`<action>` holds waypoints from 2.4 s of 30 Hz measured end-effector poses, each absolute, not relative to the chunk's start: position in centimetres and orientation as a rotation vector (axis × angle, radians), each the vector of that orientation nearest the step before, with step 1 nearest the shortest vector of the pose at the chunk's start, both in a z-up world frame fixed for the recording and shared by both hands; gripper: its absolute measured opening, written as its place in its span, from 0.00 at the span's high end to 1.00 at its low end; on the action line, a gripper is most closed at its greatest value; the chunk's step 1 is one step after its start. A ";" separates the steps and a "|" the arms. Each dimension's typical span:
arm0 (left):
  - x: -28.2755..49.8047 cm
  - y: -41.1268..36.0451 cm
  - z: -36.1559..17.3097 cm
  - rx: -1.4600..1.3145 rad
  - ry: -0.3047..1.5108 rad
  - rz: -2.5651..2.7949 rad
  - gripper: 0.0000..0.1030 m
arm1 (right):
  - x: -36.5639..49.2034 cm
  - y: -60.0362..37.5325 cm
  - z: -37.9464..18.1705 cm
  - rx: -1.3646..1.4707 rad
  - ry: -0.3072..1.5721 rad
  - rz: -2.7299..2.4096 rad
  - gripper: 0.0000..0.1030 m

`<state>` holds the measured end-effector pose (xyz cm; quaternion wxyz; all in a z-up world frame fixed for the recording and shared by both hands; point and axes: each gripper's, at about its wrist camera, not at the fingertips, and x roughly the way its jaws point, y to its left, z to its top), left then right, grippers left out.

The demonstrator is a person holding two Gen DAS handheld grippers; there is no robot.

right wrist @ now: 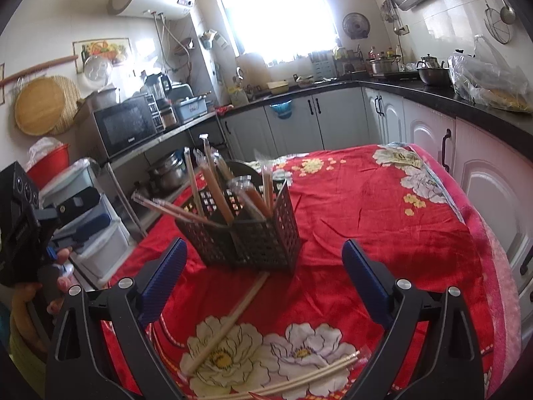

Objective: Organize utensils
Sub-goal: 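Withdraw both open tools from the basket back toward the cloth, then close the left tool on a loose wooden chopstick lying on the cloth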

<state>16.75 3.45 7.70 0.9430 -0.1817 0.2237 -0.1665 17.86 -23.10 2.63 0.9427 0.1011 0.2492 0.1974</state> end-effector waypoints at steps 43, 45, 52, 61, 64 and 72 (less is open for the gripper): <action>16.7 -1.1 0.6 -0.318 0.672 -0.394 0.11 | 15.2 -25.2 -3.3 0.156 0.699 0.340 0.11; 16.9 -1.7 0.1 -0.302 0.690 -0.399 0.11 | 15.2 -25.3 -3.7 0.153 0.711 0.339 0.11; 18.4 -3.7 -1.8 -0.251 0.752 -0.402 0.10 | 15.2 -25.9 -5.6 0.161 0.774 0.344 0.11; 21.6 -6.4 -3.3 -0.142 0.814 -0.378 0.11 | 16.2 -27.0 -7.8 0.221 0.853 0.329 0.11; 22.8 -7.0 -4.1 -0.122 0.835 -0.354 0.11 | 17.0 -27.3 -8.5 0.247 0.874 0.318 0.13; 25.5 -8.2 -5.7 -0.105 0.866 -0.294 0.25 | 18.4 -27.4 -9.8 0.291 0.907 0.309 0.26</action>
